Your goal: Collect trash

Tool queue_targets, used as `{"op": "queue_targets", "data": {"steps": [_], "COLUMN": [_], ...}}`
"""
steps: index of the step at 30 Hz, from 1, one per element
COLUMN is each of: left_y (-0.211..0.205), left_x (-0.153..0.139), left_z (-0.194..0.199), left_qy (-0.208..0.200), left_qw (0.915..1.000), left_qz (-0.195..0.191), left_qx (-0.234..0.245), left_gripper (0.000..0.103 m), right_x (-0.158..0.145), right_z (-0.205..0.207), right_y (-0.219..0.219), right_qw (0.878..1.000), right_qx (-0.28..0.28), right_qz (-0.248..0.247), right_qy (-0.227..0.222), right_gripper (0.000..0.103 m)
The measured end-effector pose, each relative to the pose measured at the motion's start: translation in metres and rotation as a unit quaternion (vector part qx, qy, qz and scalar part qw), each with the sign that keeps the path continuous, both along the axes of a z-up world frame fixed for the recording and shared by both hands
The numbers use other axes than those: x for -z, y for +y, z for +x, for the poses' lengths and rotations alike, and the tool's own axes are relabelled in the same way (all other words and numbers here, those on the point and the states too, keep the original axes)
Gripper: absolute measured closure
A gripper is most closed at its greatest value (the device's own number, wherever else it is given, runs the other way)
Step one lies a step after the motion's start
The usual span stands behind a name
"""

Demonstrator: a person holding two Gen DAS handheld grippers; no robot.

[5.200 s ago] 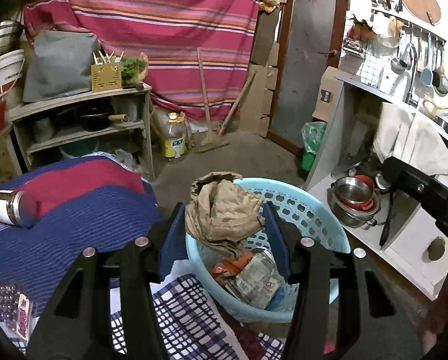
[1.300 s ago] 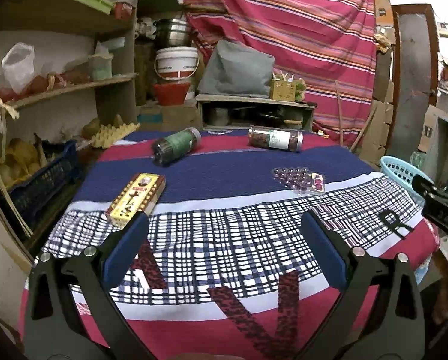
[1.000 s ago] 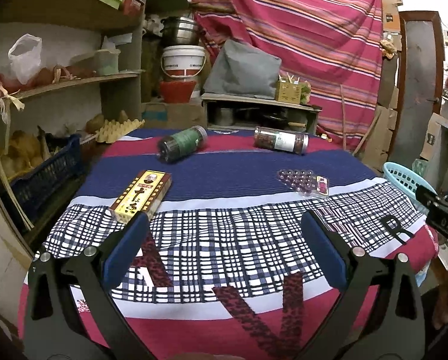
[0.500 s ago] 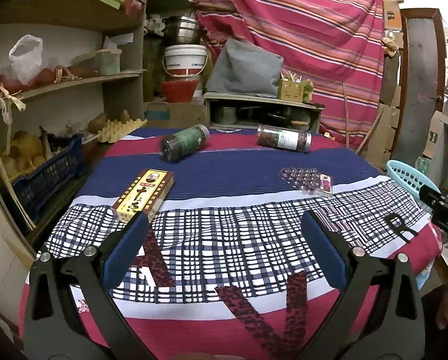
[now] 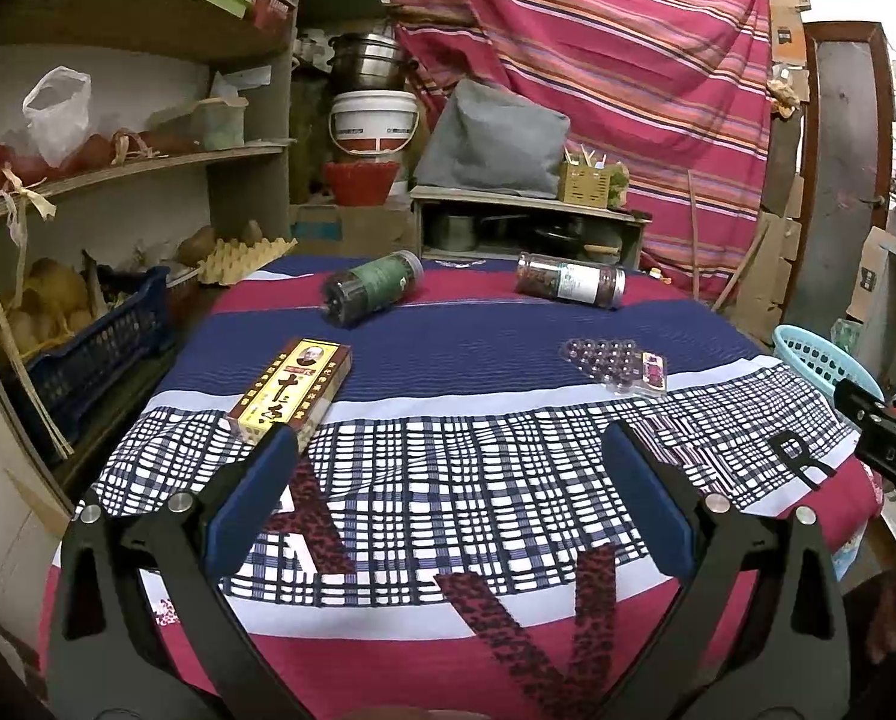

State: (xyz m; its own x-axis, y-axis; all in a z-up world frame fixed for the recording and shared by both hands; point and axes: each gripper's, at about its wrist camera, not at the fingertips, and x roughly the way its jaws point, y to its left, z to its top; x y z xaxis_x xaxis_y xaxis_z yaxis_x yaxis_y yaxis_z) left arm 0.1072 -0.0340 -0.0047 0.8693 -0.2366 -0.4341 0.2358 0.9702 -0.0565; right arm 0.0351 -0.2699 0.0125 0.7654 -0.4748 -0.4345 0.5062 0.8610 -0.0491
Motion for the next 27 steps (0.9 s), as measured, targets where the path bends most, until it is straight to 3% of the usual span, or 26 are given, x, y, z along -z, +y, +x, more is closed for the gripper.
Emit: {"op": "queue_targets", "data": {"steps": [27], "left_y": [-0.0016], "left_x": [0.0022], "left_z": [0.0009], "left_qy": [0.005], "left_qw": [1.0], "left_qz": [-0.002], "left_qx": [0.002], "left_gripper": [0.005], "right_x": [0.0], "right_z": [0.0034], "right_y": [0.0017], "right_qw": [1.0], "right_qx": [-0.005], "right_qz": [0.001], "right_qy": [0.002], "right_gripper": [0.012]}}
